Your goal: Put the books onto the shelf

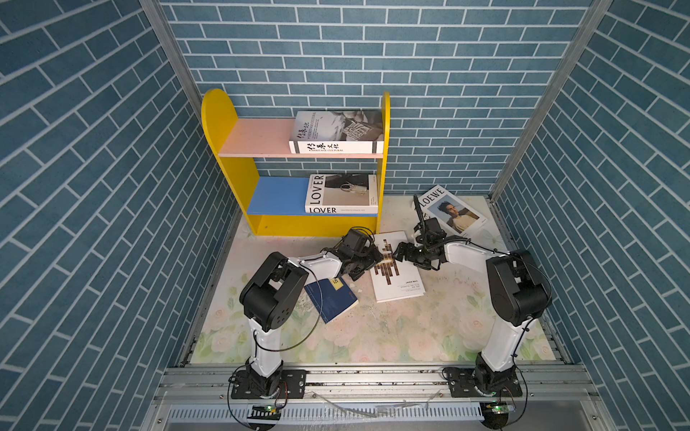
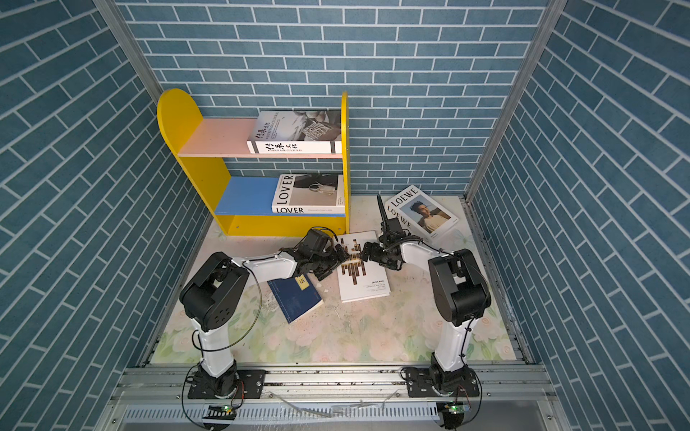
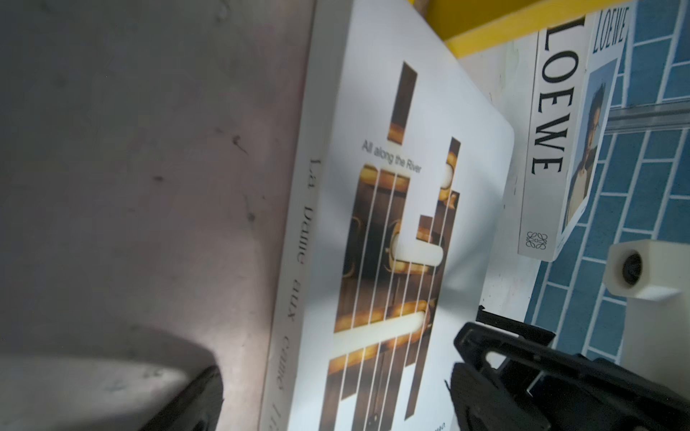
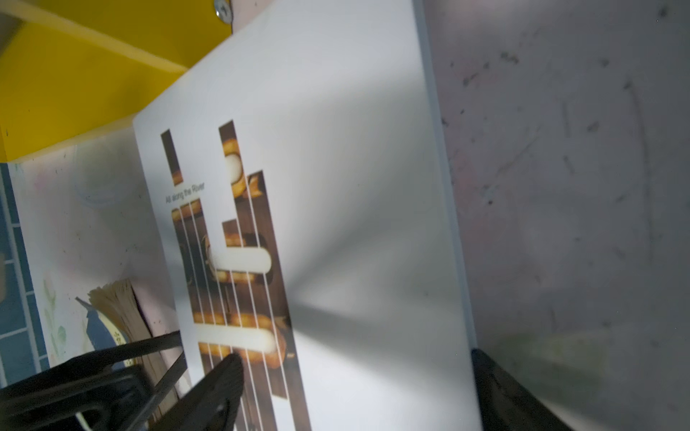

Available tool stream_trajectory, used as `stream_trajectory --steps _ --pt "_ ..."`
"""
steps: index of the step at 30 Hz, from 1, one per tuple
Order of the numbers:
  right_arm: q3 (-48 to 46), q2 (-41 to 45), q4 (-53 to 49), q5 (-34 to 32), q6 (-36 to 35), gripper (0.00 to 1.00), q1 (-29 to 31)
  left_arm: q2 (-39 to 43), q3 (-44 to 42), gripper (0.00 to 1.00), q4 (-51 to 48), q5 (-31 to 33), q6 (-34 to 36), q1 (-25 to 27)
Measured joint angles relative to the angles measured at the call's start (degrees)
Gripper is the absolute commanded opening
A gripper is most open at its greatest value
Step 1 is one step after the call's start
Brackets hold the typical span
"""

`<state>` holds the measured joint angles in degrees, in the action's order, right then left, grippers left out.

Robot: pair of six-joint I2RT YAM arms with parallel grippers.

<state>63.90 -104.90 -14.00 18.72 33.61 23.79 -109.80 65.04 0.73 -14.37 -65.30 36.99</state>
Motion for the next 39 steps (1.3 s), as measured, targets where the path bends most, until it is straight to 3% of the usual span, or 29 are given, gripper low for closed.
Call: stream_trajectory --steps 13,22,30,39 --pt "-5.7 3.8 2.8 1.7 1.4 0.93 0.9 3.1 -2.2 0.92 2.2 -1.2 0.2 2.1" --pt "-7.1 6.6 4.0 5.6 4.2 0.93 2.0 15.5 -6.6 0.93 4.1 2.2 1.5 2.6" --pt "-6.8 6.7 4.2 7.3 4.7 0.93 7.0 28.6 -19.8 0.94 6.4 5.6 -2.3 3.8" --pt "-4.5 2.9 9.6 9.4 6.6 0.93 14.6 48.6 -28.3 1.0 -7.0 11.0 -4.9 5.4"
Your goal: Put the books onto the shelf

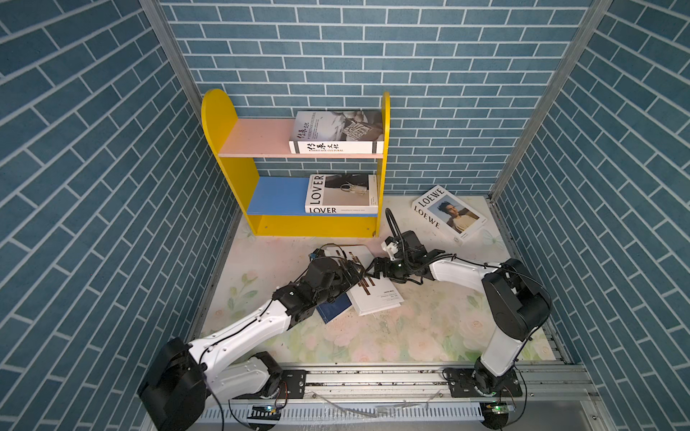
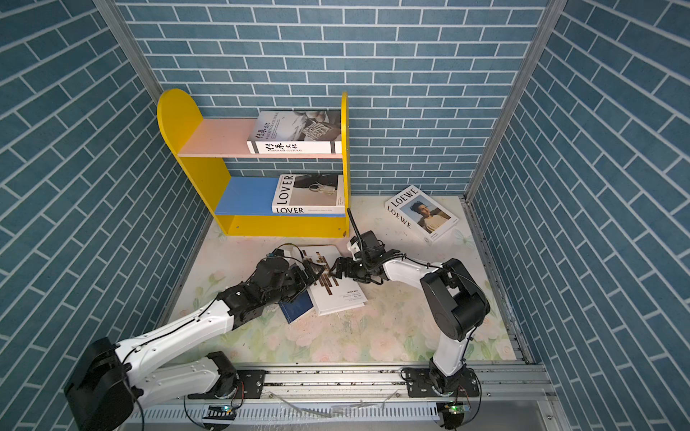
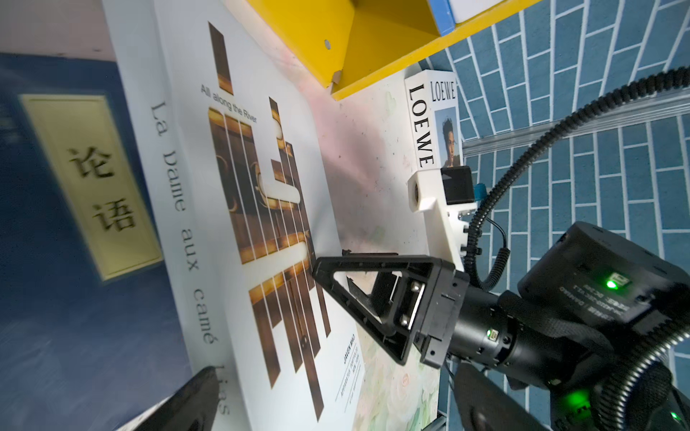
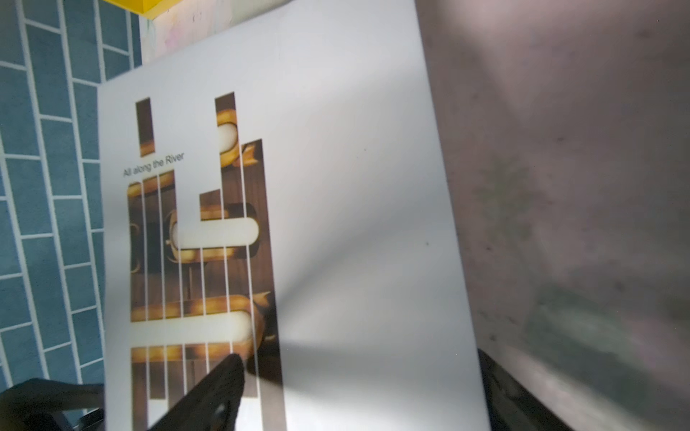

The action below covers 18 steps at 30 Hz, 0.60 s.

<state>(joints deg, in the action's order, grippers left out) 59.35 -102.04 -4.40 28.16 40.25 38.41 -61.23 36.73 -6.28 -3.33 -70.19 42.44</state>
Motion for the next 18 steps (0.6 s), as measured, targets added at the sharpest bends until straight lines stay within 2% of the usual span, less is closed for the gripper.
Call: stream_trajectory --steps 6,10,14,18 --pt "0.1 -2.2 0.0 -0.8 0.4 0.93 1.0 9.7 -7.4 0.99 -9.7 2.5 -2.7 -1.8" --pt "1.4 -3.1 -1.4 -2.3 0.4 0.93 0.9 12.5 -11.3 1.0 -12.2 1.0 -2.7 -6.5" --pt "3.5 -4.3 -1.7 -3.0 0.4 0.92 0.9 10.6 -12.7 1.0 -10.1 -3.2 -1.6 -11.3" --pt "5.4 -6.0 -2.1 -3.3 0.4 0.9 0.9 4.1 -12.4 1.0 -4.5 -7.6 0.6 -13.1"
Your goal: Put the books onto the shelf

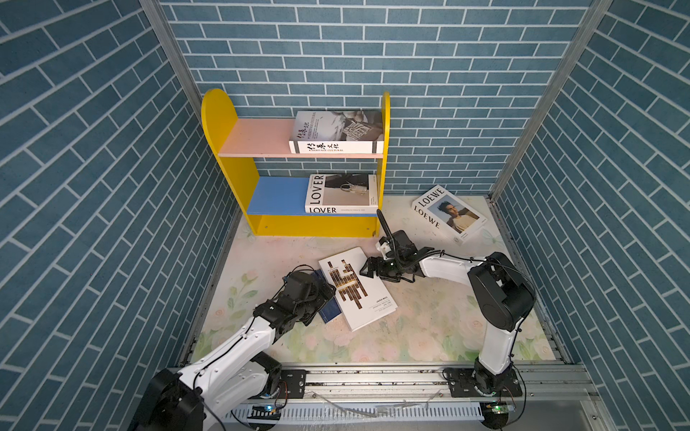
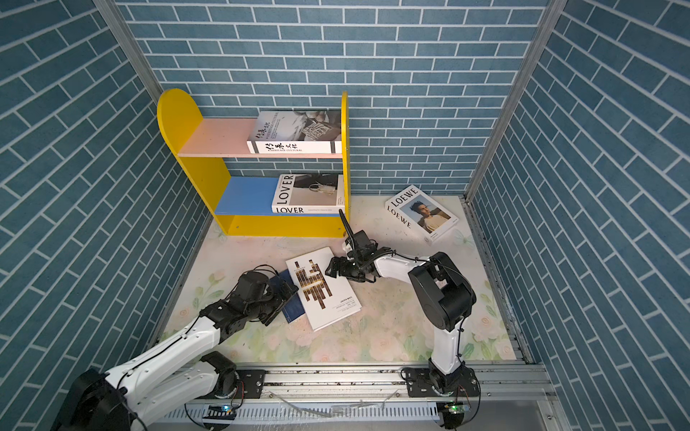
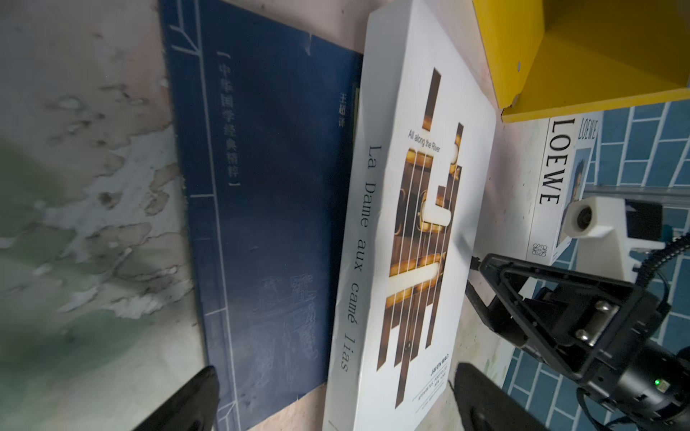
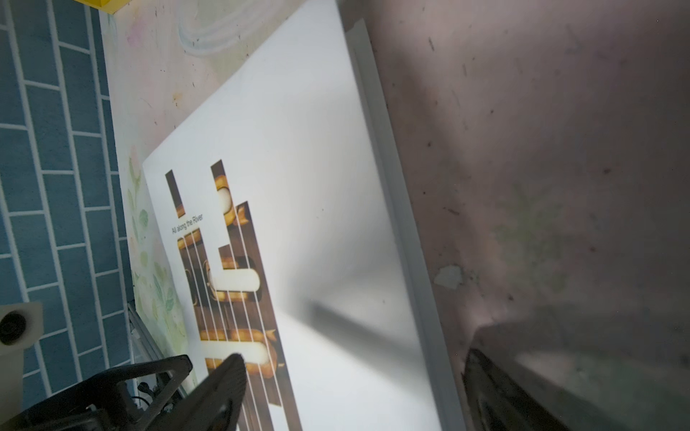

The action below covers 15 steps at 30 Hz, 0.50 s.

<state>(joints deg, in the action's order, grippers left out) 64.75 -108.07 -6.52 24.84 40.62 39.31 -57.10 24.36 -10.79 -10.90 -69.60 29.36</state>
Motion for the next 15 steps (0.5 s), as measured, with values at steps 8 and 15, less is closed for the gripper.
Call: stream_trajectory --steps 8,15 --pt "2.2 -1.8 -1.2 0.0 0.0 0.88 0.0 -11.6 3.0 0.99 9.5 -3.7 2.0 -0.7" --pt "3.8 -3.2 -1.4 1.0 -0.1 0.88 0.0 -20.3 6.5 0.92 14.3 -6.2 4.2 -1.1"
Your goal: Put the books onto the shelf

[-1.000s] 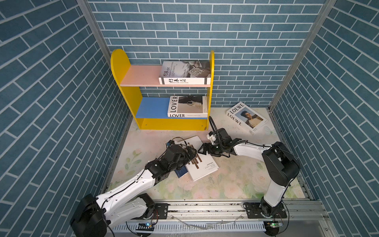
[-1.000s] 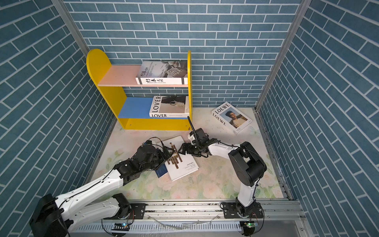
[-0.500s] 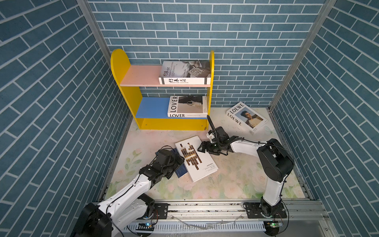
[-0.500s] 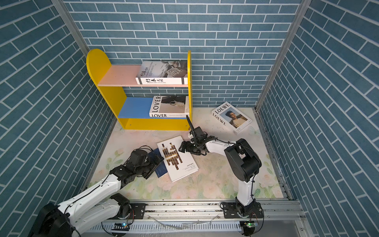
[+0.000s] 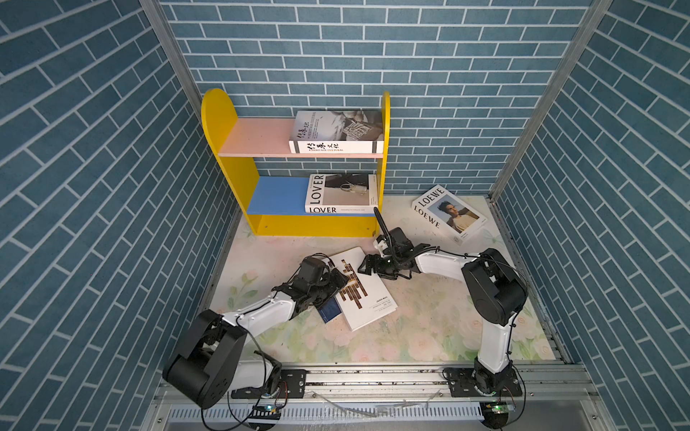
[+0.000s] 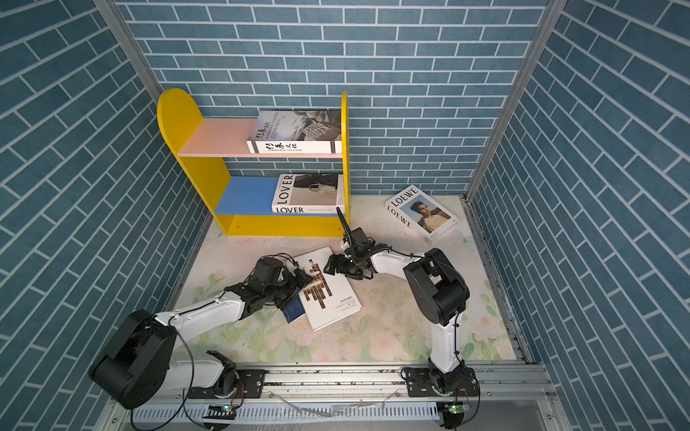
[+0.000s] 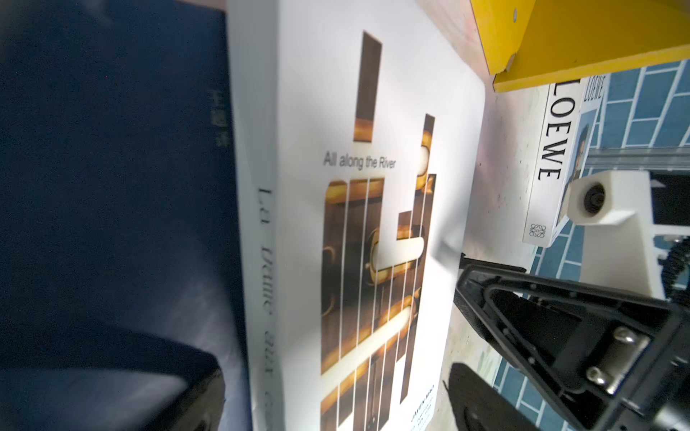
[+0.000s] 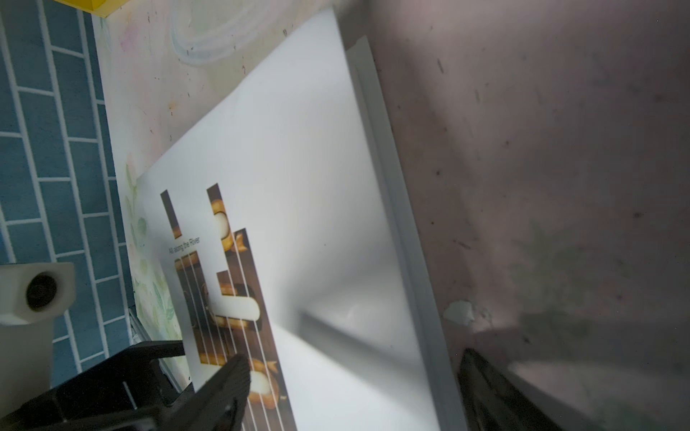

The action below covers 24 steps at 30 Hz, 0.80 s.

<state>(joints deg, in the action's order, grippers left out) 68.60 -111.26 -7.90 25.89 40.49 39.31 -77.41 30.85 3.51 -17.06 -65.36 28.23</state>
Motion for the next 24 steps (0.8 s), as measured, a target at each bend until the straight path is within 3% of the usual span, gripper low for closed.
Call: stream_trajectory --steps 10,15,24 --pt "2.2 -2.1 0.2 3.8 -1.0 0.88 -0.2 -3.5 0.9 0.87 10.4 -5.4 2.4 -0.2" --pt "3.0 -2.2 0.6 6.9 -1.0 0.88 -0.9 -2.0 2.1 0.75 14.4 -7.9 2.8 -0.6" --pt "4.0 -2.2 1.6 9.1 -1.0 0.88 -1.4 3.7 3.9 0.55 6.5 -8.1 3.4 -0.5"
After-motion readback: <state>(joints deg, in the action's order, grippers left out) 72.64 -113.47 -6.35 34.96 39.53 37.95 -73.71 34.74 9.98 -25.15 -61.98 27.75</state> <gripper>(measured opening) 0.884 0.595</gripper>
